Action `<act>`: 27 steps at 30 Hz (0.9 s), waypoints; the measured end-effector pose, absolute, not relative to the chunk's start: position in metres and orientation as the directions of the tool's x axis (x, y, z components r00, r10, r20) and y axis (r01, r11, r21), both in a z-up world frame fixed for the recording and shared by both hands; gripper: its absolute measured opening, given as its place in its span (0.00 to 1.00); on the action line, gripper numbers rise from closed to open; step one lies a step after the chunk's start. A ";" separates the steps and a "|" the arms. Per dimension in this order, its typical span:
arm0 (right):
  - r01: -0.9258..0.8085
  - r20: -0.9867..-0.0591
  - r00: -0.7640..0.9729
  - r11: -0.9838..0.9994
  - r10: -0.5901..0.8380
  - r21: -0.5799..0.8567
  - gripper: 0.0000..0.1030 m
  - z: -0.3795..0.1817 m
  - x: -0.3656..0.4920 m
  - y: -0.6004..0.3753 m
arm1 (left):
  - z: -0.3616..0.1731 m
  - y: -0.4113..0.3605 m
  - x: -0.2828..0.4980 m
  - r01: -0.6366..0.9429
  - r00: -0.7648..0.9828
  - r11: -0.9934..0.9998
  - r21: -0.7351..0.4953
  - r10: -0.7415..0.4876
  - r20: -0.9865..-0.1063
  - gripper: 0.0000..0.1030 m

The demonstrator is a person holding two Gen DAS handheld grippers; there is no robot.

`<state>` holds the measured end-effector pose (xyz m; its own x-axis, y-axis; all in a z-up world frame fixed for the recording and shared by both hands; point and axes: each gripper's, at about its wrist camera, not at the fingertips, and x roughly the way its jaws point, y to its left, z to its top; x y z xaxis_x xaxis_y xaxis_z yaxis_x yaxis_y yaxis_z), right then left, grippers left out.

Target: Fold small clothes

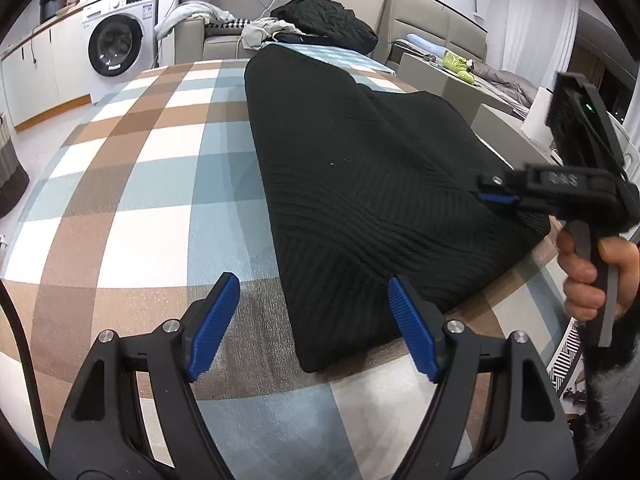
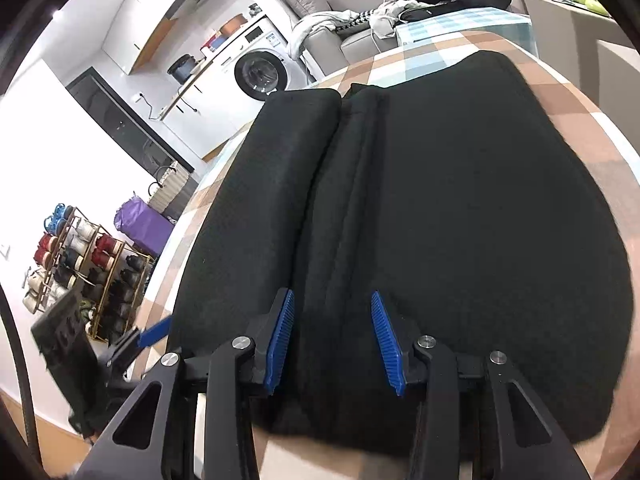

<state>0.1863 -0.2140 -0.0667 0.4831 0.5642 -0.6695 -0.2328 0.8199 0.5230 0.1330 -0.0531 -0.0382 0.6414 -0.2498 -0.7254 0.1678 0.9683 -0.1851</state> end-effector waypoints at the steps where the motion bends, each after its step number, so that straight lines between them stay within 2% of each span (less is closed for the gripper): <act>1: -0.221 -0.675 0.484 0.824 0.557 0.521 0.30 -0.067 0.190 -0.212 | -0.038 -0.053 0.134 0.168 0.640 0.968 -0.188 -0.252 -0.726 0.73; 3: -0.214 -0.688 0.497 0.843 0.530 0.494 0.24 -0.066 0.199 -0.203 | -0.038 -0.053 0.134 0.169 0.640 0.968 -0.187 -0.252 -0.725 0.73; 4: -0.220 -0.692 0.507 0.853 0.514 0.472 0.13 -0.065 0.199 -0.199 | -0.038 -0.052 0.134 0.169 0.640 0.968 -0.188 -0.252 -0.726 0.73; 5: -0.230 -0.693 0.510 0.857 0.509 0.461 0.06 -0.064 0.200 -0.196 | -0.038 -0.052 0.134 0.170 0.641 0.968 -0.187 -0.253 -0.725 0.73; 7: -0.257 -0.678 0.529 0.858 0.510 0.445 0.05 -0.058 0.194 -0.195 | -0.036 -0.051 0.134 0.171 0.643 0.968 -0.185 -0.252 -0.724 0.73; 13: -0.304 -0.581 0.640 0.860 0.504 0.410 0.04 -0.013 0.171 -0.213 | -0.022 -0.042 0.132 0.164 0.668 0.962 -0.220 -0.272 -0.692 0.73; 17: -0.220 -0.639 0.640 0.899 0.427 0.380 0.05 -0.032 0.180 -0.233 | -0.017 -0.037 0.133 0.152 0.669 0.958 -0.245 -0.282 -0.688 0.73; 21: -0.175 -0.697 0.567 0.891 0.440 0.419 0.05 -0.062 0.193 -0.243 | -0.020 -0.039 0.136 0.146 0.660 0.958 -0.249 -0.281 -0.696 0.73; 23: -0.173 -0.694 0.566 0.887 0.446 0.429 0.05 -0.064 0.195 -0.245 | -0.024 -0.041 0.142 0.141 0.646 0.957 -0.252 -0.282 -0.709 0.73; 27: -0.181 -0.713 0.537 0.887 0.450 0.424 0.14 -0.063 0.193 -0.249 | -0.030 -0.047 0.157 0.143 0.624 0.955 -0.261 -0.291 -0.725 0.73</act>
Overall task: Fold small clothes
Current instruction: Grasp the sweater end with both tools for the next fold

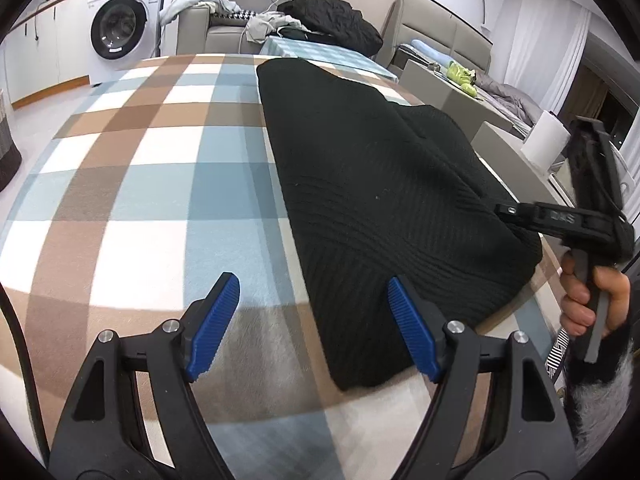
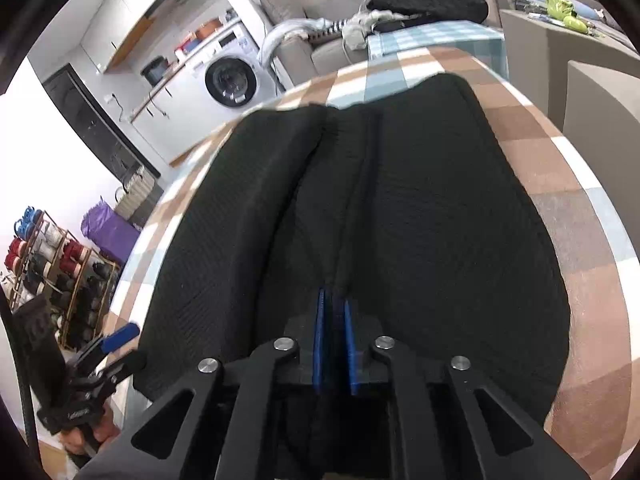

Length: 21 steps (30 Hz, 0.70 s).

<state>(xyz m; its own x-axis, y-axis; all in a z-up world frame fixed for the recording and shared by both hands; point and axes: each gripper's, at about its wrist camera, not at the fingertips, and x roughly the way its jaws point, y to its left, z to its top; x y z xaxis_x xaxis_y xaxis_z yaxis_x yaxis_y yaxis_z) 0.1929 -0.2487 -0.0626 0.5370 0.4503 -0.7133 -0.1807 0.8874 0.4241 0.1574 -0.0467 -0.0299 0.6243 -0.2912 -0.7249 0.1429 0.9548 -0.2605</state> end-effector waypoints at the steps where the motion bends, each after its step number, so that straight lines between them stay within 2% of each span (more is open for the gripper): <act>1: -0.180 -0.708 0.546 0.889 0.447 0.422 0.21 -0.064 0.191 -0.253 | -0.030 -0.048 0.162 0.146 0.620 0.953 -0.266 -0.298 -0.726 0.73; 2: -0.169 -0.702 0.565 0.894 0.433 0.415 0.31 -0.061 0.188 -0.260 | -0.031 -0.049 0.168 0.149 0.618 0.950 -0.273 -0.305 -0.725 0.73; 3: -0.154 -0.697 0.584 0.899 0.417 0.409 0.34 -0.059 0.184 -0.269 | -0.032 -0.049 0.175 0.148 0.614 0.947 -0.284 -0.313 -0.724 0.73; 9: -0.068 -0.704 0.639 0.934 0.310 0.349 0.38 -0.054 0.166 -0.303 | -0.039 -0.054 0.209 0.115 0.583 0.931 -0.346 -0.345 -0.735 0.72; 11: -0.020 -0.720 0.649 0.951 0.247 0.309 0.38 -0.057 0.166 -0.314 | -0.040 -0.056 0.217 0.113 0.578 0.929 -0.351 -0.349 -0.737 0.68; 13: 0.004 -0.731 0.646 0.957 0.220 0.292 0.38 -0.060 0.169 -0.321 | -0.041 -0.059 0.221 0.115 0.578 0.926 -0.359 -0.356 -0.734 0.51; 14: 0.011 -0.734 0.643 0.956 0.218 0.293 0.38 -0.062 0.171 -0.323 | -0.041 -0.061 0.223 0.112 0.582 0.930 -0.351 -0.348 -0.735 0.48; 16: -0.008 -0.734 0.630 0.947 0.254 0.321 0.38 -0.066 0.174 -0.324 | -0.039 -0.069 0.224 0.132 0.595 0.943 -0.304 -0.321 -0.737 0.27; 18: -0.026 -0.734 0.623 0.946 0.269 0.324 0.36 -0.069 0.176 -0.322 | -0.037 -0.075 0.221 0.154 0.615 0.952 -0.263 -0.301 -0.728 0.20; 20: -0.043 -0.735 0.617 0.945 0.280 0.324 0.28 -0.070 0.180 -0.316 | -0.035 -0.078 0.219 0.161 0.627 0.960 -0.230 -0.280 -0.727 0.18; 21: -0.046 -0.738 0.614 0.946 0.279 0.320 0.27 -0.071 0.181 -0.313 | -0.034 -0.078 0.217 0.164 0.631 0.962 -0.216 -0.271 -0.727 0.17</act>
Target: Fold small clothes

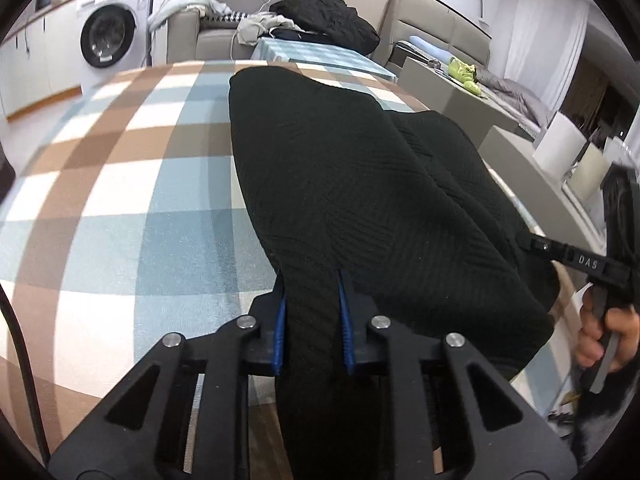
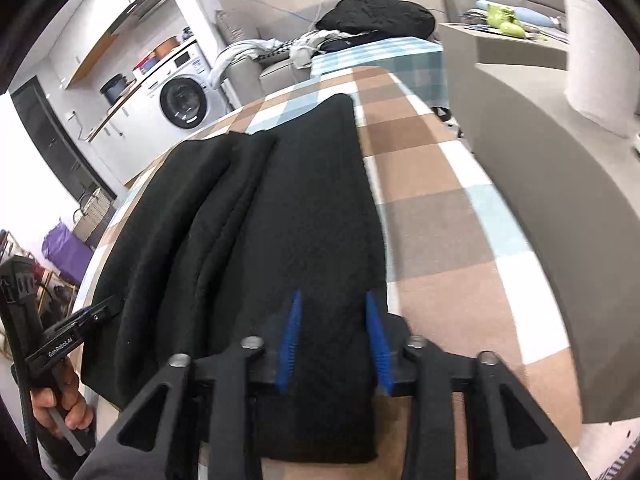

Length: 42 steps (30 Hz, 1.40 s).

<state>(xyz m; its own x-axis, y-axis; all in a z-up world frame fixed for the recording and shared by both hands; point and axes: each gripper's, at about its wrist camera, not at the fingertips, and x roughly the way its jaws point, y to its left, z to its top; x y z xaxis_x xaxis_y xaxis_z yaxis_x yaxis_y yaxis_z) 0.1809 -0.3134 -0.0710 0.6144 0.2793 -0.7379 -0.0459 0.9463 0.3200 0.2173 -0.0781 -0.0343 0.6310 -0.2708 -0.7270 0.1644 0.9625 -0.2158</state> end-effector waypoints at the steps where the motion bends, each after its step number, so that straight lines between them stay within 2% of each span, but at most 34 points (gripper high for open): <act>1: -0.047 -0.740 0.615 0.949 0.274 0.313 0.27 -0.070 0.179 -0.309 | -0.034 -0.077 0.216 0.168 0.633 0.964 -0.206 -0.265 -0.727 0.17; 7: -0.113 -0.750 0.588 0.949 0.302 0.294 0.26 -0.068 0.174 -0.280 | -0.029 -0.041 0.199 0.129 0.651 0.972 -0.194 -0.231 -0.723 0.17; 11: -0.195 -0.750 0.548 0.928 0.371 0.316 0.26 -0.066 0.169 -0.249 | -0.026 -0.012 0.183 0.082 0.669 0.981 -0.175 -0.184 -0.720 0.17; 15: -0.249 -0.771 0.539 0.939 0.339 0.239 0.27 -0.062 0.165 -0.231 | -0.027 0.005 0.175 0.065 0.663 0.979 -0.195 -0.188 -0.724 0.19; 18: -0.208 -0.761 0.580 0.956 0.290 0.206 0.30 -0.048 0.160 -0.233 | -0.027 0.012 0.172 0.028 0.657 0.978 -0.208 -0.175 -0.733 0.30; 20: -0.223 -0.722 0.606 0.943 0.334 0.248 0.34 -0.036 0.154 -0.233 | -0.023 0.014 0.170 0.039 0.669 0.976 -0.214 -0.184 -0.720 0.39; 22: -0.251 -0.687 0.621 0.926 0.377 0.282 0.44 -0.025 0.153 -0.227 | -0.017 0.016 0.165 0.038 0.688 0.977 -0.209 -0.178 -0.704 0.62; 24: -0.306 -0.676 0.585 0.894 0.448 0.328 0.46 -0.023 0.161 -0.212 | -0.012 0.017 0.161 0.037 0.708 0.976 -0.214 -0.177 -0.684 0.72; 27: -0.353 -0.692 0.505 0.855 0.516 0.380 0.46 -0.036 0.178 -0.185 | -0.008 0.018 0.157 0.036 0.717 0.977 -0.210 -0.172 -0.675 0.75; 31: -0.311 -0.724 0.455 0.855 0.518 0.416 0.46 -0.057 0.206 -0.171 | -0.007 0.020 0.153 0.019 0.724 0.978 -0.209 -0.158 -0.672 0.75; 33: -0.286 -0.709 0.447 0.838 0.546 0.465 0.43 -0.066 0.218 -0.169 | -0.007 0.020 0.154 0.022 0.724 0.976 -0.217 -0.165 -0.670 0.75; 34: -0.287 -0.688 0.448 0.821 0.571 0.494 0.33 -0.067 0.224 -0.169 | -0.007 0.020 0.154 0.026 0.722 0.975 -0.220 -0.170 -0.670 0.75; 35: -0.283 -0.688 0.433 0.813 0.582 0.509 0.17 -0.068 0.227 -0.165 | -0.007 0.020 0.154 0.027 0.722 0.975 -0.222 -0.173 -0.670 0.75; 37: -0.276 -0.671 0.437 0.799 0.600 0.534 0.06 -0.067 0.238 -0.166 | -0.006 0.019 0.153 0.028 0.725 0.974 -0.224 -0.174 -0.666 0.75; 40: -0.382 -0.598 0.564 0.822 0.569 0.423 0.04 -0.025 0.220 -0.165 | -0.004 0.019 0.152 0.028 0.731 0.974 -0.223 -0.172 -0.660 0.75; 42: -0.382 -0.581 0.612 0.844 0.536 0.377 0.04 -0.011 0.209 -0.172 | -0.005 0.019 0.152 0.029 0.728 0.974 -0.227 -0.176 -0.662 0.75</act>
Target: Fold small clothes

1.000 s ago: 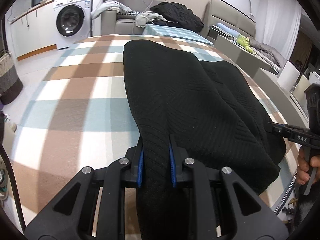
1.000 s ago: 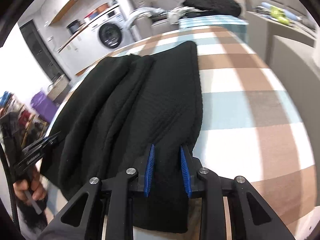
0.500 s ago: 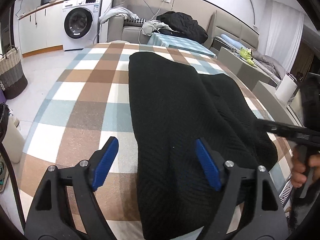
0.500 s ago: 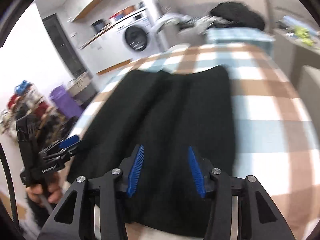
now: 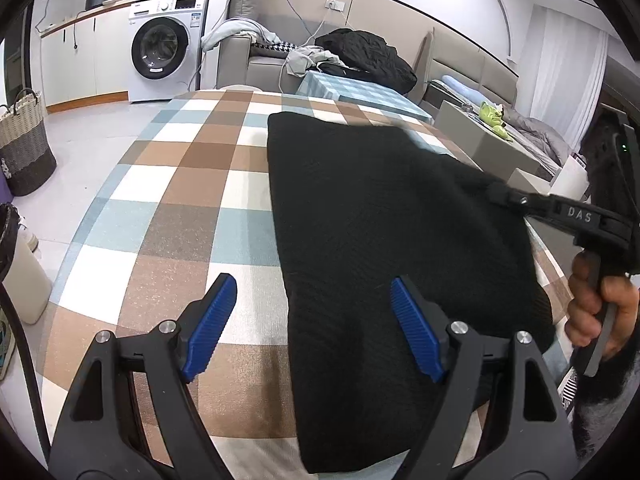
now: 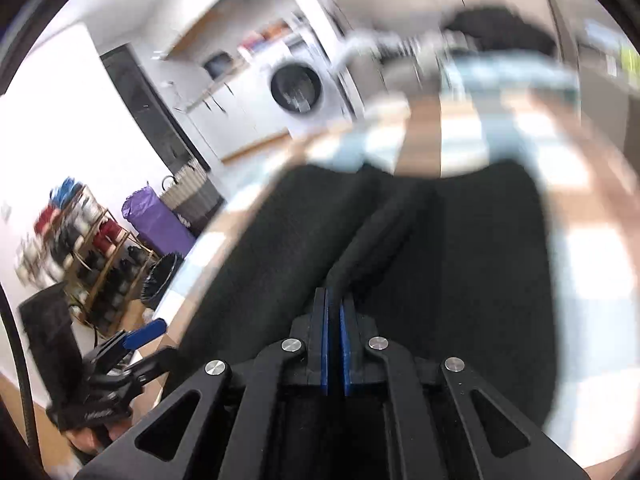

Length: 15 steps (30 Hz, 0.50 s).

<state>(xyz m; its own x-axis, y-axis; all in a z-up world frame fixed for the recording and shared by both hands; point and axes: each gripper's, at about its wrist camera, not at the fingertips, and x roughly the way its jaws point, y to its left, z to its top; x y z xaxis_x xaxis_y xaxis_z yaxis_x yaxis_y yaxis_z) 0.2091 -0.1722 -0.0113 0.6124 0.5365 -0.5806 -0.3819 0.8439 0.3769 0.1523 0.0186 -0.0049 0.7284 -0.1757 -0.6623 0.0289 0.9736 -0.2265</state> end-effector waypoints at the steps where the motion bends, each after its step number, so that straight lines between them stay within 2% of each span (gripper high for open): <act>1: -0.344 -0.597 0.628 0.867 0.498 0.361 0.04 -0.013 0.211 -0.180 | -0.006 0.018 0.153 0.031 0.725 0.973 -0.228 -0.179 -0.665 0.75; 6: -0.194 -0.738 0.516 0.899 0.434 0.393 0.07 -0.056 0.233 -0.201 | -0.014 0.010 0.154 0.042 0.699 0.975 -0.217 -0.184 -0.691 0.75; 11: -0.259 -0.704 0.494 0.859 0.511 0.441 0.22 -0.053 0.199 -0.216 | -0.017 0.003 0.152 0.056 0.689 0.974 -0.218 -0.196 -0.697 0.75; 15: -0.292 -0.684 0.455 0.822 0.570 0.490 0.22 -0.056 0.173 -0.215 | -0.019 -0.004 0.151 0.072 0.685 0.975 -0.209 -0.200 -0.701 0.75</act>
<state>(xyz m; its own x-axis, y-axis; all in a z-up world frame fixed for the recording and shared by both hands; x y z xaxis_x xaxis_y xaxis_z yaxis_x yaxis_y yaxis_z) 0.1730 -0.2147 -0.0557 0.4552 0.5696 -0.6844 -0.2921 0.8216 0.4895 0.1513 -0.0037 -0.0190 0.6848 -0.2002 -0.7007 0.0716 0.9754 -0.2086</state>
